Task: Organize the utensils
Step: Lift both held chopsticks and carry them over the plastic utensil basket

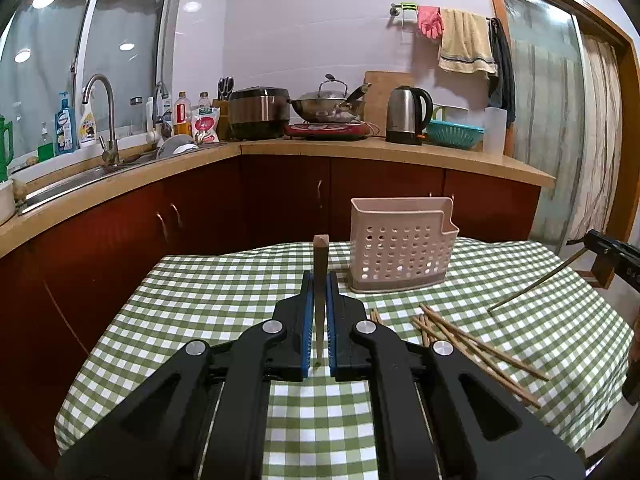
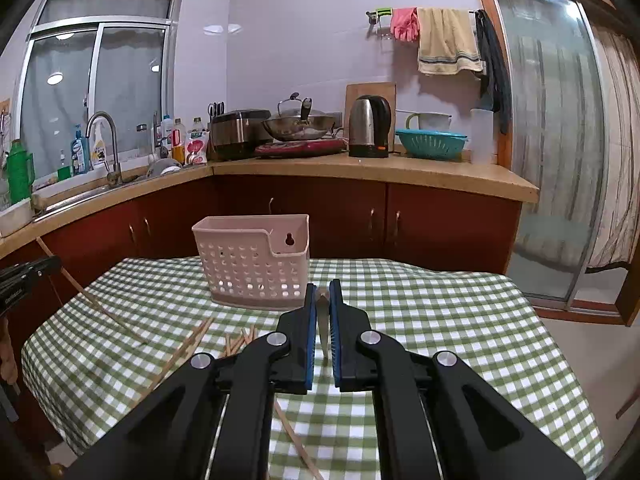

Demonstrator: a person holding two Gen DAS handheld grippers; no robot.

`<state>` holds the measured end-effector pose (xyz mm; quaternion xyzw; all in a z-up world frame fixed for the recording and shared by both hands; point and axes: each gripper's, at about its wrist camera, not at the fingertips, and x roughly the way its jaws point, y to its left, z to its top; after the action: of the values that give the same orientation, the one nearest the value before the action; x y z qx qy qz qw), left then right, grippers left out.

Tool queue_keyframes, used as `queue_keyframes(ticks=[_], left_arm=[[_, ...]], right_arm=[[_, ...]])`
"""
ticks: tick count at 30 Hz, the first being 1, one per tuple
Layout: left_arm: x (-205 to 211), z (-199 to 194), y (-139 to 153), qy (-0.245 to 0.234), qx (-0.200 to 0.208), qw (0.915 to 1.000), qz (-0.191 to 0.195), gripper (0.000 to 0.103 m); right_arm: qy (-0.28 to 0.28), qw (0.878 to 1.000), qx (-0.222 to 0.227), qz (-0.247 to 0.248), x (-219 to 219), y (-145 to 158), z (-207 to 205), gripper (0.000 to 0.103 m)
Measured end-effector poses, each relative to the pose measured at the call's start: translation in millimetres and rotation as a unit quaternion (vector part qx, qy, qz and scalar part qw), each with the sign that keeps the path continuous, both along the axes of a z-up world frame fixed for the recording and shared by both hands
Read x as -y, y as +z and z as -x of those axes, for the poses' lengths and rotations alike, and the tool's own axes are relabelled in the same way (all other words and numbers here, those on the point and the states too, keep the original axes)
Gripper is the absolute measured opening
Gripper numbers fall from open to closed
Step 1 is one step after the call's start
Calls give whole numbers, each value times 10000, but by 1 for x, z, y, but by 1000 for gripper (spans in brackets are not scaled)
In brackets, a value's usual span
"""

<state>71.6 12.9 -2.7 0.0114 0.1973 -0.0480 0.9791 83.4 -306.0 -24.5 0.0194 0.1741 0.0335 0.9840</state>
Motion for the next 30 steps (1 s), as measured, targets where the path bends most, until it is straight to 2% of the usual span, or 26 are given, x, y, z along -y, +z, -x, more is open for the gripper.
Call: queue_keyframes(ticks=[11,18,30], left_arm=[[2,-18,16,12,225,9997,61,6],[7,-27,36,-177,362,9989,225,6],[26,-72,93,-638,720,9941,510,6]], right_arm=[[47,9999,139,39,-6,29,-21,7],[247,9994,222,-81,-6,44,-32,7],[575,9931,1007,-171,-16,86,-74,7]])
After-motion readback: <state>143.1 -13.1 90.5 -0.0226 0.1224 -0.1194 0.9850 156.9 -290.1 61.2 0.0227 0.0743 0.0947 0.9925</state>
